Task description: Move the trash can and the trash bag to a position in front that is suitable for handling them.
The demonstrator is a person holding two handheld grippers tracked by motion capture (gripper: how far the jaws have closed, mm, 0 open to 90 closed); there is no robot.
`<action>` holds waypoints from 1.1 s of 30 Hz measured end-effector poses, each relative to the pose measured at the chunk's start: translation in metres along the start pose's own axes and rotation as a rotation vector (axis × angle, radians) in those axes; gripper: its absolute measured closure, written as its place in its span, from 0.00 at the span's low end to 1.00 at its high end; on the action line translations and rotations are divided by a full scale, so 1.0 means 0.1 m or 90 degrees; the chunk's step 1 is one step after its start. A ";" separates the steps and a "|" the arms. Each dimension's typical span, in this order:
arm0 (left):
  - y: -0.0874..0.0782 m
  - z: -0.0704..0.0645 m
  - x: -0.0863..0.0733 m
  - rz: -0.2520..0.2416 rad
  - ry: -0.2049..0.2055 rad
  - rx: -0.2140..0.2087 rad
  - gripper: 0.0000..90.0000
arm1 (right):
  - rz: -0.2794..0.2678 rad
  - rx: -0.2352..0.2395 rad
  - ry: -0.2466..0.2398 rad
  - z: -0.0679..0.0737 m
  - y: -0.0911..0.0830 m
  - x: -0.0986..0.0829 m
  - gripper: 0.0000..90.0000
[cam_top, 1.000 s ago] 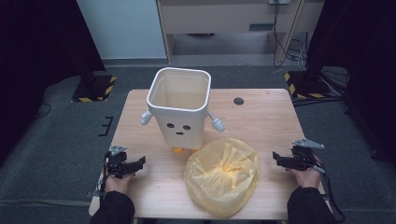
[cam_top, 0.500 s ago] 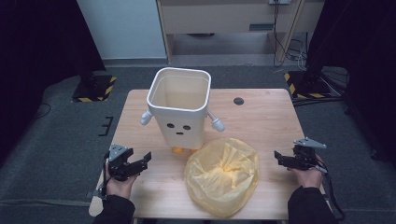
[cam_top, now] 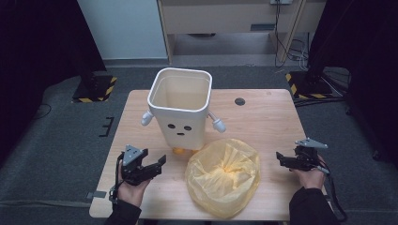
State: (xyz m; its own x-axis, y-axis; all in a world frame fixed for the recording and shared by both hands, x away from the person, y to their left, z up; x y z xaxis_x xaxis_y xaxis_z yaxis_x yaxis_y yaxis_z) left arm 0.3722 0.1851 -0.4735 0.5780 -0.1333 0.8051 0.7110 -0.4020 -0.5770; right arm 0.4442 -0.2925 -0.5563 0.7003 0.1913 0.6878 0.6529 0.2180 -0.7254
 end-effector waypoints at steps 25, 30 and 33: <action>0.56 -0.79 -0.29 0.107 0.078 -0.101 0.35 | 0.007 0.010 0.000 0.02 0.01 0.00 0.09; 0.63 -0.79 -0.37 0.137 0.093 -0.102 0.50 | 0.007 0.011 -0.001 0.02 0.01 0.00 0.09; 0.63 -0.77 -0.40 0.154 0.105 -0.099 0.64 | 0.007 0.012 0.000 0.02 0.01 0.00 0.09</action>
State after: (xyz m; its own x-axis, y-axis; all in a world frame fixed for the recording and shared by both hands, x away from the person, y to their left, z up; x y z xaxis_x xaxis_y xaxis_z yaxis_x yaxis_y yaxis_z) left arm 0.3630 0.0950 -0.5309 0.6405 -0.3814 0.6666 0.4842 -0.4731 -0.7360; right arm 0.4441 -0.2902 -0.5568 0.7067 0.1942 0.6803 0.6401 0.2341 -0.7317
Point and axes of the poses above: each handheld gripper's, and its own axes: y roughly forward along the jaws, x roughly out of its top, z roughly to its left, the point moved 8 cm from there along y, roughly forward along the jaws, and after that the axes turned 6 degrees about z, right-handed, at the moved point
